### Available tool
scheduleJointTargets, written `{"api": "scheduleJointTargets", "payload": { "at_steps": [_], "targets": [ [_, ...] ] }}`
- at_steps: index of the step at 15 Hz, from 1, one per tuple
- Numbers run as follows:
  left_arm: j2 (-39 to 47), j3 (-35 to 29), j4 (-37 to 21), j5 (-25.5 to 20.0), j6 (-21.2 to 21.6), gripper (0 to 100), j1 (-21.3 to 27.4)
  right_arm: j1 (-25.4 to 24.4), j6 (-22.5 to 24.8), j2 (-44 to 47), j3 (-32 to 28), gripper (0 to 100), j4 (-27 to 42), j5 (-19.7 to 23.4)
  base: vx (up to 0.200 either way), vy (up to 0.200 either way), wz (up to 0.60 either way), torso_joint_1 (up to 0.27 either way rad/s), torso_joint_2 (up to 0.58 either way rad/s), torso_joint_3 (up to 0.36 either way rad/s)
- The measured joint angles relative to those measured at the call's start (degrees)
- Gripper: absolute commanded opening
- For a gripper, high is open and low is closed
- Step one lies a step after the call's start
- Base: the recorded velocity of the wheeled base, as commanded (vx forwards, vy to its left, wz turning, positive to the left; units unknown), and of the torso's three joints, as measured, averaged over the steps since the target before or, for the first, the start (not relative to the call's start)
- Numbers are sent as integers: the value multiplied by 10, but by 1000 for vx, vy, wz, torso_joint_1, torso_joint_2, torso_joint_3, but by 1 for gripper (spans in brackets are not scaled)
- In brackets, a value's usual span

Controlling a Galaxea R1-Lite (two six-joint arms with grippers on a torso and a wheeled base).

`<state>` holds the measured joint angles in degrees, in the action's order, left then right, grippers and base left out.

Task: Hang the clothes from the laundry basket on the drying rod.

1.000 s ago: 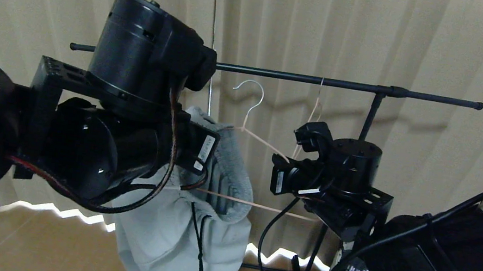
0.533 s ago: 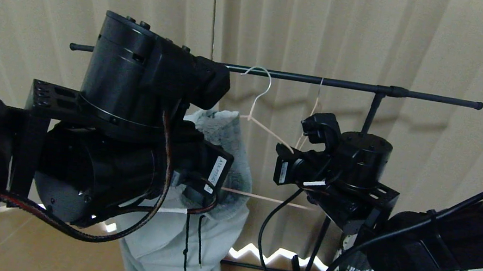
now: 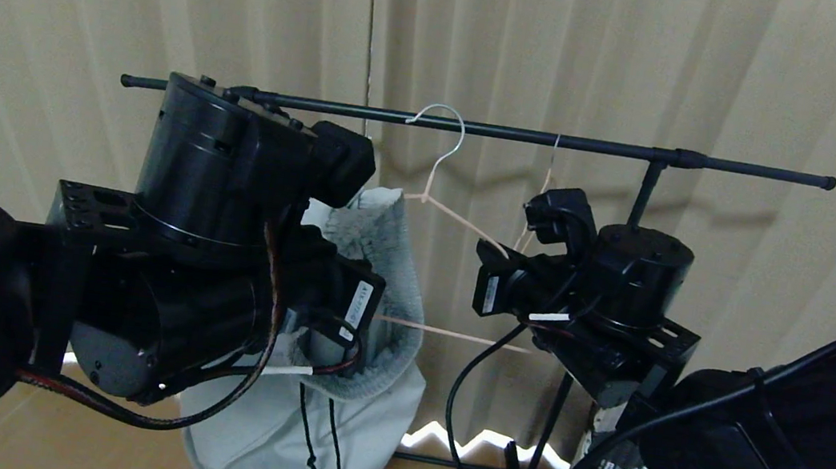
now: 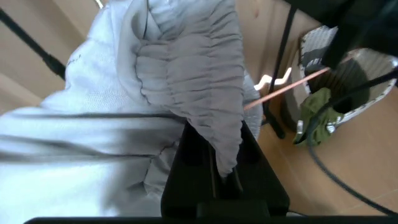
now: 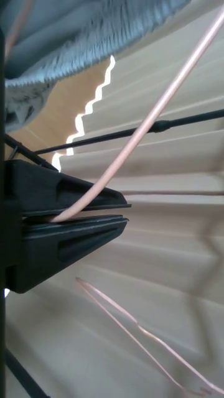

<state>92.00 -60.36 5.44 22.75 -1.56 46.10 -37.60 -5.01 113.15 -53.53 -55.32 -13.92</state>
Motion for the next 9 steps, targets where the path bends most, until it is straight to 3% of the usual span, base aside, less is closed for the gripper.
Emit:
{"api": "scheduleJointTargets", "payload": {
  "at_steps": [1,2,9],
  "targets": [
    [-1,8,1,0,0,0,-1,0,3,0,0,0,-5,0,0,0,0,0,0,0],
    [-1,12,5,0,0,100,-2,-1,7,1,0,0,-10,0,0,0,0,0,0,0],
    [-11,27,35,0,0,100,-4,0,9,3,7,0,-36,-1,0,0,0,0,0,0]
  ]
}}
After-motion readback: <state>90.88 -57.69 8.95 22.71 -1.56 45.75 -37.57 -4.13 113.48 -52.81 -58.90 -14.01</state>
